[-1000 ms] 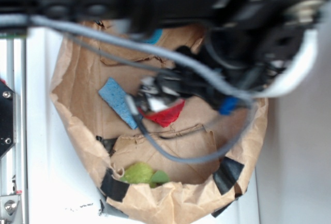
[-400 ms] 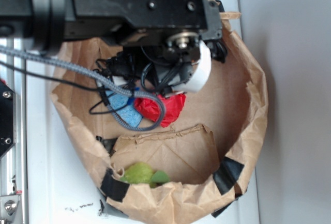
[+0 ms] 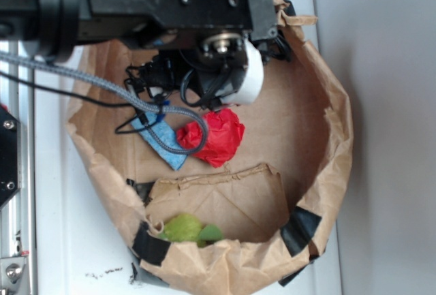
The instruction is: Grab the blue ball.
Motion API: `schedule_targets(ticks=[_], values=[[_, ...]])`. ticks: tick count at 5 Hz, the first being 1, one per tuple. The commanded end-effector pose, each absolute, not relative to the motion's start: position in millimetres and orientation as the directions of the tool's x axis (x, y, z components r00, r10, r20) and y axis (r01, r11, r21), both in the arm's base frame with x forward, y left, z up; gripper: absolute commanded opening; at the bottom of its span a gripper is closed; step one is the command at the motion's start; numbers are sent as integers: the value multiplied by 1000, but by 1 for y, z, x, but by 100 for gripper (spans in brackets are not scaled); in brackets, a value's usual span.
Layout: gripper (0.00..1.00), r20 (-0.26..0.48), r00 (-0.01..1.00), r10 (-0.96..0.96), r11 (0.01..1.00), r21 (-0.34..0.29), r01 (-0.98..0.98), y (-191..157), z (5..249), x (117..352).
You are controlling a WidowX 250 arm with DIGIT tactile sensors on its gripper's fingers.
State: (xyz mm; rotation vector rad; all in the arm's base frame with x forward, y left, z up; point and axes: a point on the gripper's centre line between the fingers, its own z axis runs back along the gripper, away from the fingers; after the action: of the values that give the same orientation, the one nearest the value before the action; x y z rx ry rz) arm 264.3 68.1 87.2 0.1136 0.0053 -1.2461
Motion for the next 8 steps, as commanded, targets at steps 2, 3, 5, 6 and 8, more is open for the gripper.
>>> schedule_targets(ticks=[2, 3, 5, 6, 8], values=[[100, -59, 334, -941, 324, 126, 937, 71, 94, 264], [100, -66, 317, -946, 308, 122, 944, 78, 80, 270], [100, -64, 293, -954, 285, 110, 952, 93, 59, 290], [100, -72, 271, -960, 265, 84, 961, 98, 55, 295], [100, -67, 205, -977, 197, 108, 974, 111, 36, 292]])
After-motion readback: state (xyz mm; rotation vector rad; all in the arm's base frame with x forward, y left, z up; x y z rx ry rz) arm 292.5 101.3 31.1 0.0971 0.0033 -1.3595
